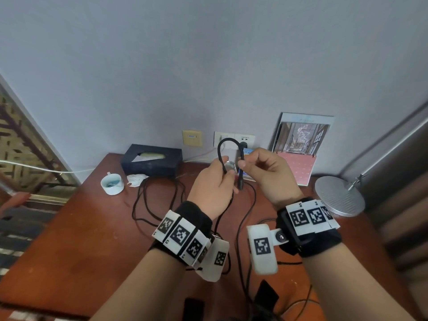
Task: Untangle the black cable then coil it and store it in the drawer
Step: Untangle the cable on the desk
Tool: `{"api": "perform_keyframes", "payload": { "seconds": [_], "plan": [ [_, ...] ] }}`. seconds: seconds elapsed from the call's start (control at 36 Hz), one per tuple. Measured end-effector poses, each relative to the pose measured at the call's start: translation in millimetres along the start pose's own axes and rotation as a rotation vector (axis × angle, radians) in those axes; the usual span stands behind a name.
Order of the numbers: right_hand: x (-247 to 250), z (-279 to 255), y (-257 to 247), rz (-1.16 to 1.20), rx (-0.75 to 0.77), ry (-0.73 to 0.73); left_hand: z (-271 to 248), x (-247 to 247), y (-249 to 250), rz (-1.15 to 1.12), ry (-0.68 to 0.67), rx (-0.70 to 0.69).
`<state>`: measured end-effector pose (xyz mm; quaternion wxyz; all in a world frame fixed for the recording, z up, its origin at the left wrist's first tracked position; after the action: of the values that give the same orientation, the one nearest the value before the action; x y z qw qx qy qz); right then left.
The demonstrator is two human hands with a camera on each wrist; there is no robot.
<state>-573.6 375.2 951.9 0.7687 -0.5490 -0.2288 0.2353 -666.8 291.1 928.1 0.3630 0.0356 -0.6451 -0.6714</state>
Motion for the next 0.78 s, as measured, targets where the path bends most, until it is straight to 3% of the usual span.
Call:
{"api": "perform_keyframes", "payload": {
  "seconds": [0.19, 0.36, 0.47, 0.64, 0.78],
  "plan": [
    [4.2, 1.8, 2.6, -0.003, 0.007, 0.062, -2.8, -6.6, 12.6, 0.105, -0.052, -0.065],
    [0.2, 0.2, 1.4, -0.029, 0.010, 0.024, 1.6, -10.8, 2.7, 0.112, -0.065, -0.040],
    [-4.7, -2.6, 6.0, -0.082, 0.012, -0.014, 4.8, -6.8, 3.3, 0.100, -0.002, -0.049],
    [-20.9, -11.3, -1.7, -0.380, 0.130, -0.060, 7.6, 8.3, 12.9, 0.069, 0.144, -0.053],
    [-27.5, -13.1, -2.5, -0.363, 0.128, -0.120, 6.1, -7.5, 10.9, -0.043, -0.010, -0.038]
  ]
}}
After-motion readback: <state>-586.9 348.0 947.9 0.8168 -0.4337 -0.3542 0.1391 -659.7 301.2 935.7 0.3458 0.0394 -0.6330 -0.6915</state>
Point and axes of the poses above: each hand's wrist, its own z-axis towards the middle knuckle, its own x-axis out of the back of the hand, y = z × x, the point moved 9 cm from there along z, towards the middle knuckle, and after that the axes turned 1 degree about y, right-handed, at the moved point
